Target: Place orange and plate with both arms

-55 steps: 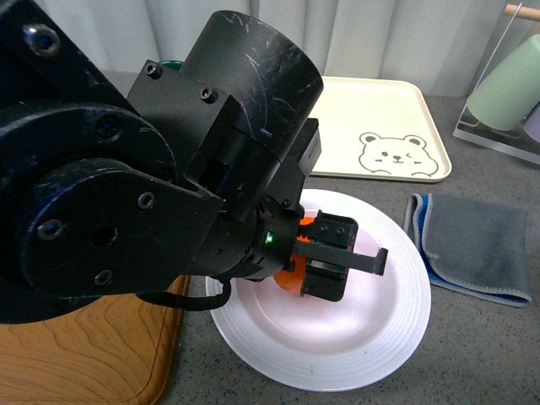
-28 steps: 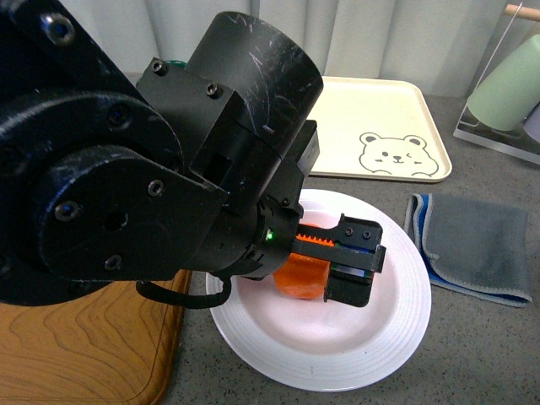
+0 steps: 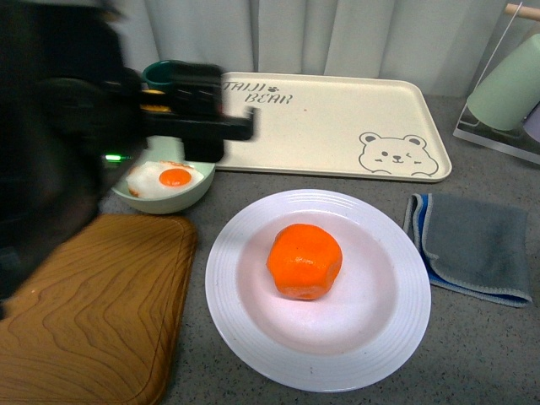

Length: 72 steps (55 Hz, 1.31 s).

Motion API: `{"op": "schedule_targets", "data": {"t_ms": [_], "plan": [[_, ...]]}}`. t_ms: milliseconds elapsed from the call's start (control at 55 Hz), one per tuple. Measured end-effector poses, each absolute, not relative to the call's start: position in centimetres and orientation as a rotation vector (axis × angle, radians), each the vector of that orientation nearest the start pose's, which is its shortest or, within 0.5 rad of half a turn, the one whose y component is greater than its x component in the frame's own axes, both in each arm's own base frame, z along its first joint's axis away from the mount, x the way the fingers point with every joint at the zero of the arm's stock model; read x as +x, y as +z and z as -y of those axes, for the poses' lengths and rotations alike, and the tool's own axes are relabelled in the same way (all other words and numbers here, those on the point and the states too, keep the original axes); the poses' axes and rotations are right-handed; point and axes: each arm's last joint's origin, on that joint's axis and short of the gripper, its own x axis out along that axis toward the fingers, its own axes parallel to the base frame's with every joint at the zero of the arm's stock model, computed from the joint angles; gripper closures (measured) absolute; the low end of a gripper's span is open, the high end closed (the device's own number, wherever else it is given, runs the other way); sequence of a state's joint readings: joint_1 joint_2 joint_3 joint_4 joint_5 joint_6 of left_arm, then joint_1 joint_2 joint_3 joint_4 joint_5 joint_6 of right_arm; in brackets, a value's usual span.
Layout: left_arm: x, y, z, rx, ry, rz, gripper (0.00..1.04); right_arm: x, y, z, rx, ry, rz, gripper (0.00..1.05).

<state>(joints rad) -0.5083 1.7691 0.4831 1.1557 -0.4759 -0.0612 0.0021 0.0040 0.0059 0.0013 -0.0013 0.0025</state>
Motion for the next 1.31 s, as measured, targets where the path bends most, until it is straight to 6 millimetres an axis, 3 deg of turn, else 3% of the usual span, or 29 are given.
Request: {"op": "schedule_targets", "data": {"t_ms": [127, 345, 491, 745, 1091, 1309], "plan": [[23.9, 15.2, 9.5, -0.031, -0.005, 0.003, 0.63, 9.8, 16.5, 0.0, 0.002, 0.003, 0.004, 0.09], [20.4, 15.8, 5.5, -0.005, -0.004, -0.028, 1.01, 9.8, 16.5, 0.0, 0.002, 0.003, 0.004, 0.09], [18.1, 16.1, 3.5, -0.005, -0.009, -0.017, 1.01, 9.8, 16.5, 0.0, 0.002, 0.003, 0.004, 0.09], [15.9, 16.2, 1.9, -0.006, -0.008, -0.015, 1.01, 9.8, 16.5, 0.0, 0.002, 0.003, 0.004, 0.09], [14.0, 16.7, 0.1, -0.008, 0.000, 0.001, 1.01, 9.8, 16.5, 0.0, 0.002, 0.003, 0.004, 0.09], [13.1, 17.1, 0.0, -0.007, -0.002, 0.013, 1.01, 9.8, 16.5, 0.0, 0.002, 0.003, 0.004, 0.09]]}}
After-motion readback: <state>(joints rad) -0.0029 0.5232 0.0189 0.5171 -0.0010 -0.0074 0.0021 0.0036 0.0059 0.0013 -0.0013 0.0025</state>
